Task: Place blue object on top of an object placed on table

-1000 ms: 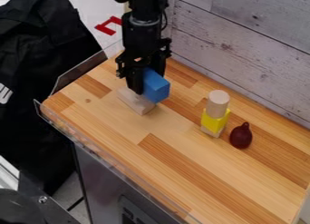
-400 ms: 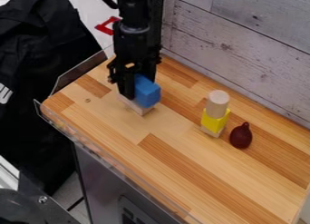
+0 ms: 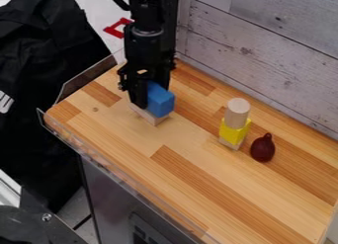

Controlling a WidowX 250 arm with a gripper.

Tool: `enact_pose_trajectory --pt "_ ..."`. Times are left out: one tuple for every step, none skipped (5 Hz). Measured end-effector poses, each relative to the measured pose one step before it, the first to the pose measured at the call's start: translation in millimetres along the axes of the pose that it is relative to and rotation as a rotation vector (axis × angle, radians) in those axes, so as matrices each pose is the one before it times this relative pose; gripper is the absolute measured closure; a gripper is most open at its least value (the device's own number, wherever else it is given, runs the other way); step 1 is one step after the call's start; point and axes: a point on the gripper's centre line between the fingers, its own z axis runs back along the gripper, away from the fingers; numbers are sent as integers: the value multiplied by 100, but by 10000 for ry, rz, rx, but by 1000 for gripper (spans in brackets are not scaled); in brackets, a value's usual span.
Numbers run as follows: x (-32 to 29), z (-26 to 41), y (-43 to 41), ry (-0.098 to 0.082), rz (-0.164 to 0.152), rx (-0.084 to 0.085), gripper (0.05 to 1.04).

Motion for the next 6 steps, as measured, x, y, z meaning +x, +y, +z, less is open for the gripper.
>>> enact_pose_trajectory --pt "225 18 99 30 62 -22 498" --pt "51 35 -41 280 46 -117 428" --pt "-43 -13 53 233 -25 -62 146" --pt "-125 68 30 156 -95 -33 83" --pt "-269 985 -99 36 -182 -206 85" --pt "-682 2328 -684 -370 -405 -500 85"
